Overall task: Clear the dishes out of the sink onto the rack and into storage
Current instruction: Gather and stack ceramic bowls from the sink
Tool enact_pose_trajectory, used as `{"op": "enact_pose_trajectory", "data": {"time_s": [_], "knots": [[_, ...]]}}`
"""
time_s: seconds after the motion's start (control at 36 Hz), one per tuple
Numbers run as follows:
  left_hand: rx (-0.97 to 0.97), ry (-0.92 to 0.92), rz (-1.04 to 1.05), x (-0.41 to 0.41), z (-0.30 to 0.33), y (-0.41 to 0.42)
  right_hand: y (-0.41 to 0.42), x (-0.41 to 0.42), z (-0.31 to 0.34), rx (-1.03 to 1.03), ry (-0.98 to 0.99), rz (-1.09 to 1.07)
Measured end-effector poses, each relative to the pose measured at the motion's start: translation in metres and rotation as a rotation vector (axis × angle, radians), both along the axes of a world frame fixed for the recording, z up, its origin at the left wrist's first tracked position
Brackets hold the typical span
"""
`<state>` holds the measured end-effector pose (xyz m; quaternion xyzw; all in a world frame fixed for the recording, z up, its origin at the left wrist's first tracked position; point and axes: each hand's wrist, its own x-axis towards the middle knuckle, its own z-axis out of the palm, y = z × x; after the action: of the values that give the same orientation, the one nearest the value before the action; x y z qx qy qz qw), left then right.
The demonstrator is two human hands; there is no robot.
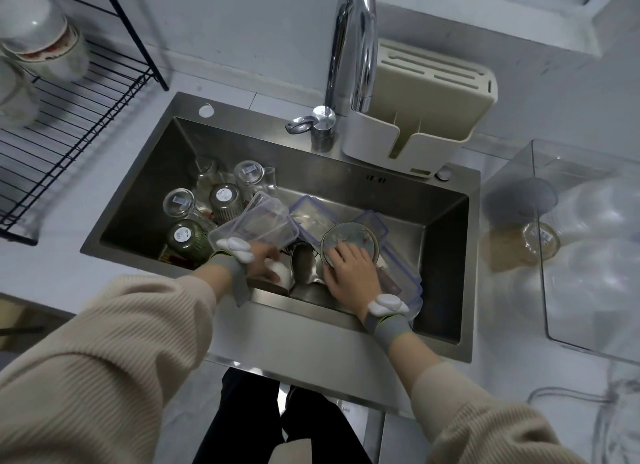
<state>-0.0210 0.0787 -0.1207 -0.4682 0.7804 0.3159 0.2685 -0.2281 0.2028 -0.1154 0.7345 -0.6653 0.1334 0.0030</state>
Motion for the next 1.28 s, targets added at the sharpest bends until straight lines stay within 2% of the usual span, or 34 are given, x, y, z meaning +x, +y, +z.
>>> {"op": "enact_pose_trajectory", "data": {"time_s": [0.08, 0.31, 0.44, 0.56, 0.69, 0.81, 0.89, 1.0, 1.14, 1.28], "knots": [[-0.071, 0.002, 0.067, 0.001, -0.004, 0.0, -0.006, 0.012, 0.0, -0.027, -0.033, 0.015], [-0.11, -0.026, 0.091, -0.002, -0.014, 0.01, -0.013, 0.022, -0.001, 0.055, -0.086, -0.026], [-0.001, -0.014, 0.11, 0.009, -0.011, 0.014, -0.013, 0.017, 0.0, 0.018, -0.079, -0.054], [-0.015, -0.055, 0.051, 0.011, -0.005, 0.005, -0.015, 0.015, -0.001, 0.008, -0.083, -0.081], [-0.144, -0.107, 0.012, -0.001, 0.006, 0.0, -0.014, 0.01, 0.003, 0.022, -0.1, -0.144], [-0.293, -0.049, 0.055, -0.001, 0.021, -0.013, -0.013, 0.001, 0.004, 0.096, -0.138, -0.357], [-0.408, 0.121, 0.122, 0.003, 0.029, -0.023, -0.012, -0.007, 0.004, 0.147, -0.224, -0.601], [-0.381, 0.258, 0.329, -0.006, 0.033, -0.028, -0.013, -0.016, 0.002, 0.261, -0.385, -0.847], [-0.258, 0.431, 0.447, -0.045, 0.035, -0.007, -0.012, -0.027, -0.008, 0.415, -0.742, -0.91], [-0.264, 0.403, 0.347, -0.088, 0.029, 0.017, -0.008, -0.032, -0.009, 0.499, -0.977, -0.982]]}}
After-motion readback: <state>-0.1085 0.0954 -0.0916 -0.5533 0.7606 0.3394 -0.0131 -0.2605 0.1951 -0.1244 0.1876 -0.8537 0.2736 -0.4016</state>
